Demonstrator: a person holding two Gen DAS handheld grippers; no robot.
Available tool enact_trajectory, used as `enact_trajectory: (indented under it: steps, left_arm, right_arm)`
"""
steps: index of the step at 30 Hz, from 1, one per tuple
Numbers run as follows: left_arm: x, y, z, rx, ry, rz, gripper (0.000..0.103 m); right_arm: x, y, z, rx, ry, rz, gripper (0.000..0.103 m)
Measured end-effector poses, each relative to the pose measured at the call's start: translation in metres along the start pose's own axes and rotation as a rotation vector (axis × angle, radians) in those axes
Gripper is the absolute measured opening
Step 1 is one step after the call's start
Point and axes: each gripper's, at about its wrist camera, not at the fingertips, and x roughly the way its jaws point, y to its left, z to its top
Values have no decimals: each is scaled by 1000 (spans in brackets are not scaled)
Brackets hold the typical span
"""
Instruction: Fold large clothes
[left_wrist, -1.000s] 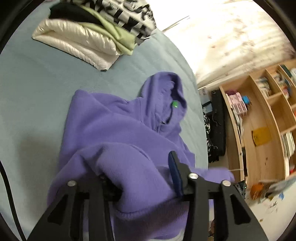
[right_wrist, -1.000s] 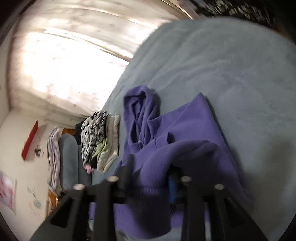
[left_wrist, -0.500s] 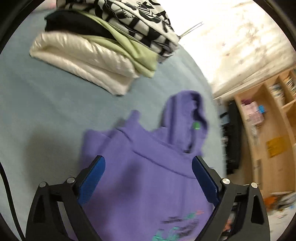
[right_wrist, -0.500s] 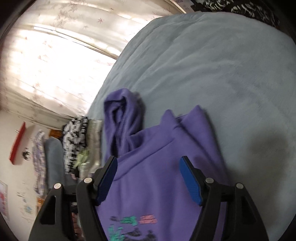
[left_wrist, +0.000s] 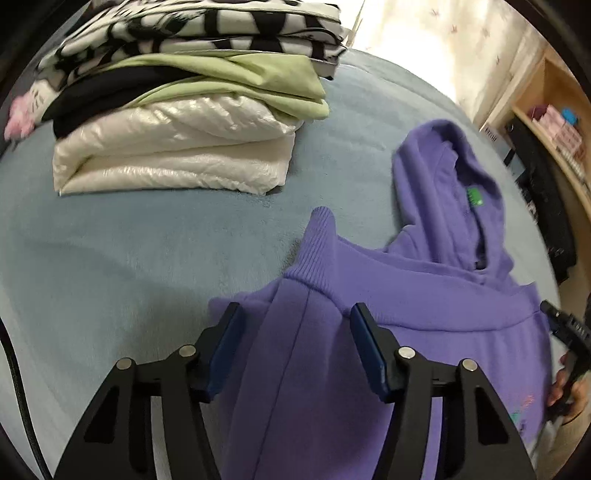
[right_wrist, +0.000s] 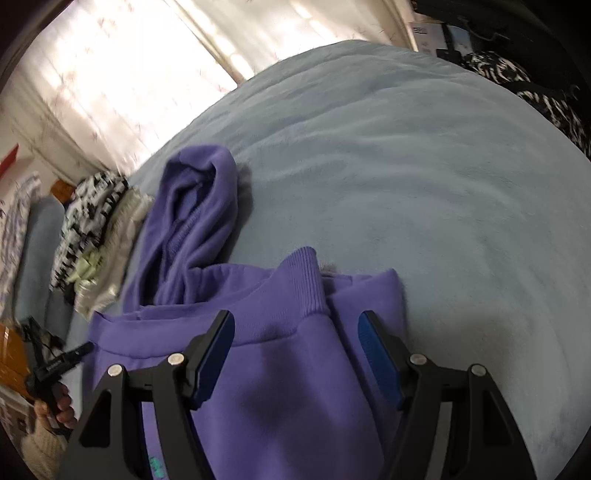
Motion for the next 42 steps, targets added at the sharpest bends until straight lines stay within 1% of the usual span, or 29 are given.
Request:
enact_trajectory:
  steps: [1, 2, 3, 4, 6, 7, 8, 11, 13, 14, 16, 19, 21, 23, 24, 26, 28, 29, 31, 33, 35, 37, 38, 39, 40, 42]
  left_arm:
    - [1, -3, -1, 20, -4, 19, 49]
    - [2, -7, -1, 43, -9, 34, 36]
    - [2, -12, -2, 71, -12, 40, 13]
    - [2, -18, -3, 107, -11, 54, 8]
    - [-5, -31, -7, 162, -56, 119, 7]
    - [-14, -39, -11, 200, -102, 151, 7]
    - [-20, -43, -12, 215, -134, 164, 7]
    - [-41, -48, -12, 215, -215, 157, 7]
    - [-43, -47, -9, 190, -236, 155, 7]
    - [-39, -45, -7, 173, -236, 156, 7]
    - [-21, -39, -4, 124, -203, 156, 7]
    - [13, -28, -6, 92, -145, 179, 7]
    - [25, -20, -11, 77, -138, 170, 8]
    - [26, -17, -11, 65, -147, 155, 9]
    - [24, -17, -10, 67, -149, 157, 12]
    - [16, -16, -7, 62, -148, 149, 17]
    - [2, -14, -9, 39, -160, 157, 21]
    - [-5, -13, -11, 28, -169, 159, 23]
    - [-25, -12, -14, 2, -202, 135, 23]
    - [-44, -17, -21, 1, -229, 122, 23]
    - [-61, -28, -33, 17, -245, 112, 22]
    - [-74, -43, -50, 39, -238, 95, 22]
    - [-76, -50, -58, 44, -232, 83, 22]
    - [-76, -57, -65, 50, -226, 70, 21]
    - [-76, -62, -75, 57, -218, 56, 21]
    - [-67, -75, -93, 76, -198, 62, 21]
  right_arm:
    - [6, 4, 0, -20, 7, -24, 58]
    - [9, 7, -1, -43, 16, -42, 42]
    - [12, 10, -2, -60, 28, -49, 31]
    - [13, 12, -4, -81, 28, -72, 13]
    - [4, 16, -8, -104, -13, -86, 10]
    - [-7, 18, -9, -109, -51, -92, 10]
    - [-20, 20, -10, -108, -97, -90, 9]
    - [-62, 25, -8, -93, -233, -76, 9]
    - [-75, 28, -7, -105, -280, -94, 9]
    - [-73, 29, -6, -123, -287, -121, 9]
    - [-56, 27, -4, -118, -249, -149, 9]
    - [-11, 7, -5, -72, -139, -191, 9]
    - [5, -1, -12, -55, -106, -189, 10]
    - [4, -2, -12, -35, -119, -175, 11]
    - [1, -2, -11, -27, -113, -166, 13]
    - [-3, 0, -7, -14, -84, -182, 20]
    - [-15, 4, -4, -3, -82, -212, 23]
    - [-23, 9, -7, -8, -101, -213, 23]
    - [-41, 24, -13, -32, -148, -206, 24]
    - [-53, 43, -21, -70, -174, -183, 29]
    - [-59, 67, -38, -118, -184, -136, 37]
    - [-58, 87, -54, -155, -169, -82, 41]
    - [-53, 103, -66, -182, -140, -36, 41]
    - [-49, 113, -76, -201, -119, -11, 41]
    - [-44, 124, -85, -222, -99, 7, 41]
    - [-30, 143, -107, -274, -56, 28, 41]
